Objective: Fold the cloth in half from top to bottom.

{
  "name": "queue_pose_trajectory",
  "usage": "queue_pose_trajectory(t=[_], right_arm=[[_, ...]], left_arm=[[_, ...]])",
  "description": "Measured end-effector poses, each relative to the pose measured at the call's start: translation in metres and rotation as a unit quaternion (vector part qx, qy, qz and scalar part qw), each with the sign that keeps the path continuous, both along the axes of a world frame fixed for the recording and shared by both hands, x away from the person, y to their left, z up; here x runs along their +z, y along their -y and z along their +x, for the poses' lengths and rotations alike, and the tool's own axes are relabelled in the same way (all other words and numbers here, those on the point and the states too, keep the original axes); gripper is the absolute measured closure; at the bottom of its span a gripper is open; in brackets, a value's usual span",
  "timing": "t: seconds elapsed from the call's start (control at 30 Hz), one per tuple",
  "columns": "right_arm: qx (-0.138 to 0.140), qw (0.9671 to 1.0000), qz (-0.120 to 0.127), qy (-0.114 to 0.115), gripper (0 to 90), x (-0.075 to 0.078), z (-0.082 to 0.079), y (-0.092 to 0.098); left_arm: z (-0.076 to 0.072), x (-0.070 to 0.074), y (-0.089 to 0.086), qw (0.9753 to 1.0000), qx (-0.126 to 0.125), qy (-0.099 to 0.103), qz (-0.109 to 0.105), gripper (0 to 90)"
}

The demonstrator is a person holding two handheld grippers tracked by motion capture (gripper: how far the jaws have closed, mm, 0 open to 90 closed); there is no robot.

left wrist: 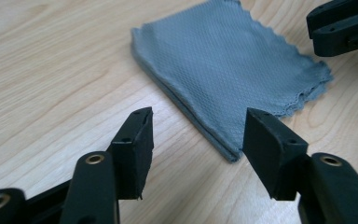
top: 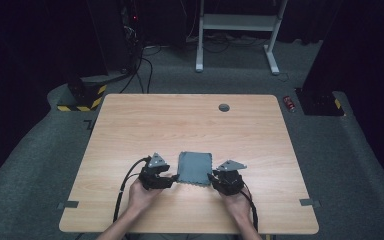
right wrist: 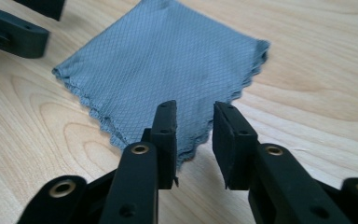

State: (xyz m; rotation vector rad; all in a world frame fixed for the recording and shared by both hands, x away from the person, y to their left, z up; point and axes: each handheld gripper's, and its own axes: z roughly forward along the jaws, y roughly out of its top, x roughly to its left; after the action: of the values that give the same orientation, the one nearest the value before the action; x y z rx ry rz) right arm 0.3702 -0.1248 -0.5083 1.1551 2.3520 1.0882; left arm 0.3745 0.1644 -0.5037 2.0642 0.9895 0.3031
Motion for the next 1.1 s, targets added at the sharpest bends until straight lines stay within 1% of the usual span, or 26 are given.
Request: queue_pose_trajectory(t=[0.1,0.13,0.23,0.33,0.47,0.77,1.03,1.1], right_arm=[[-0.008,0.9999,0.010,0.008,67.5,0.004,-0.002,0.008],[-0.013,0.9998,0.016,0.008,66.9,0.005,-0.003,0.010],[-0.023,0.9994,0.024,0.011,65.2,0.008,-0.005,0.017],[-0.031,0.9990,0.029,0.015,64.0,0.010,-0.007,0.023],[-0.039,0.9985,0.033,0.020,63.3,0.012,-0.008,0.031],[-0.058,0.9968,0.049,0.026,61.2,0.016,-0.012,0.045],[-0.069,0.9959,0.051,0.028,60.6,0.016,-0.016,0.056],[-0.074,0.9955,0.052,0.029,60.3,0.015,-0.016,0.059]], left_arm=[[-0.003,0.004,-0.011,0.9998,0.008,0.009,-0.015,42.3],[-0.004,0.005,-0.015,0.9997,0.011,0.011,-0.019,42.2],[-0.006,0.006,-0.026,0.9990,0.024,0.011,-0.035,41.7],[-0.008,0.008,-0.035,0.9985,0.033,0.018,-0.040,41.5],[-0.011,0.010,-0.045,0.9975,0.045,0.022,-0.050,41.1],[-0.013,0.011,-0.058,0.9965,0.056,0.026,-0.055,40.1],[-0.015,0.008,-0.069,0.9952,0.071,0.021,-0.064,39.5],[-0.015,0.007,-0.072,0.9951,0.074,0.020,-0.062,39.4]])
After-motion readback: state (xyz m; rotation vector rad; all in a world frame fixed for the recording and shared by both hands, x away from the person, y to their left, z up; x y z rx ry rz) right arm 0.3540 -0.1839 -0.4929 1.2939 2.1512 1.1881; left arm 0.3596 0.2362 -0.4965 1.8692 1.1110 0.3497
